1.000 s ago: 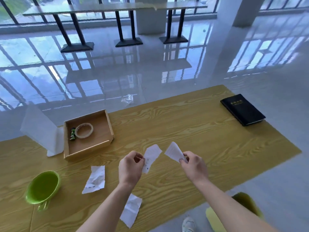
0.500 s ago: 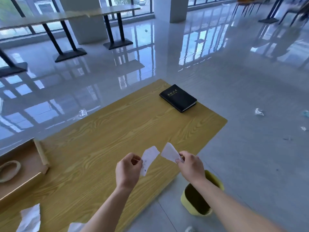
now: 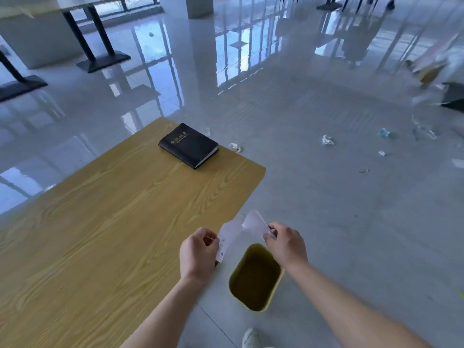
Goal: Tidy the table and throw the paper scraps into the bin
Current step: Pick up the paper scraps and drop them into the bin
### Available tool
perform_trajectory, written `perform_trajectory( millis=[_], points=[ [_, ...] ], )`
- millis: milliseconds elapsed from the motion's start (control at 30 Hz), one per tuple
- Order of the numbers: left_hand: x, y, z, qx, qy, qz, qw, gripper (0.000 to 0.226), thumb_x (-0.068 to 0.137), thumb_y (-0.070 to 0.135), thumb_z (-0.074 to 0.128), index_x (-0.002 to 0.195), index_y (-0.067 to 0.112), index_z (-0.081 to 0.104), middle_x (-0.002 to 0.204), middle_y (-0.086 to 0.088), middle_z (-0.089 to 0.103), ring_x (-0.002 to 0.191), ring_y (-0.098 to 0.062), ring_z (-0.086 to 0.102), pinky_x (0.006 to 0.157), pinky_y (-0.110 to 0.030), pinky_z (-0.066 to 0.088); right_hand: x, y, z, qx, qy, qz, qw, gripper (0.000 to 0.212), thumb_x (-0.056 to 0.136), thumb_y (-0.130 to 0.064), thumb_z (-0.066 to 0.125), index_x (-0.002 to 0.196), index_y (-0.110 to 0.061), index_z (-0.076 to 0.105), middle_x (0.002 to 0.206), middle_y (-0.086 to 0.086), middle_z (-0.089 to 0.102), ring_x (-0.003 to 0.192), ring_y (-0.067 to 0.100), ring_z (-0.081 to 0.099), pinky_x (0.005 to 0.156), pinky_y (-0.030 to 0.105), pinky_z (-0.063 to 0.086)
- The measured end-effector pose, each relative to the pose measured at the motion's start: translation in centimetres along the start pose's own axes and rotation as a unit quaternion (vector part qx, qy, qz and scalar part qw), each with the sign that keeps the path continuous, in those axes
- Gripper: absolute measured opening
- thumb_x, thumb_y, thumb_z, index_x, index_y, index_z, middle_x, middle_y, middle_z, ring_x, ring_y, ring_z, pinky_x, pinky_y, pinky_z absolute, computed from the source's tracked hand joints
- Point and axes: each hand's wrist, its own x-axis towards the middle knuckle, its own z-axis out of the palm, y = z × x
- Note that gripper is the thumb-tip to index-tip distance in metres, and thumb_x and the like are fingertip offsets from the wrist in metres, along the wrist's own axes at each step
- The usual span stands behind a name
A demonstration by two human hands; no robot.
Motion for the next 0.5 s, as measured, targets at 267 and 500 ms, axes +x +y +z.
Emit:
perform_trajectory(
  millis=[267, 500],
  points=[
    [1.6, 0.9, 5.1, 0.036, -0.083, 0.040, 0.995, 0.015, 0.083, 0.012, 0.070, 0.075, 0.023, 0.064, 0.065, 0.011, 0.063, 0.063, -0.006, 0.058, 0.055, -0.018, 0.041, 0.4, 4.9, 0.5, 0.018, 0.018, 0.111, 0.993, 0.014, 0.088, -0.029, 0.061, 0.089, -0.016, 0.066, 0.079, 0.000, 0.068, 0.076, 0.026, 0.063, 0.060, 0.028, 0.038],
    [2.4, -1.1, 9.1, 0.067, -0.133, 0.049, 0.988, 0.013, 0.086, 0.011, 0.068, 0.079, 0.021, 0.065, 0.067, 0.013, 0.061, 0.063, -0.003, 0.057, 0.057, -0.018, 0.044, -0.1, 8.4, 3.9, 0.033, 0.011, 0.188, 0.982, 0.016, 0.086, -0.026, 0.062, 0.088, -0.011, 0.067, 0.080, 0.005, 0.071, 0.071, 0.027, 0.060, 0.061, 0.033, 0.047]
  ],
)
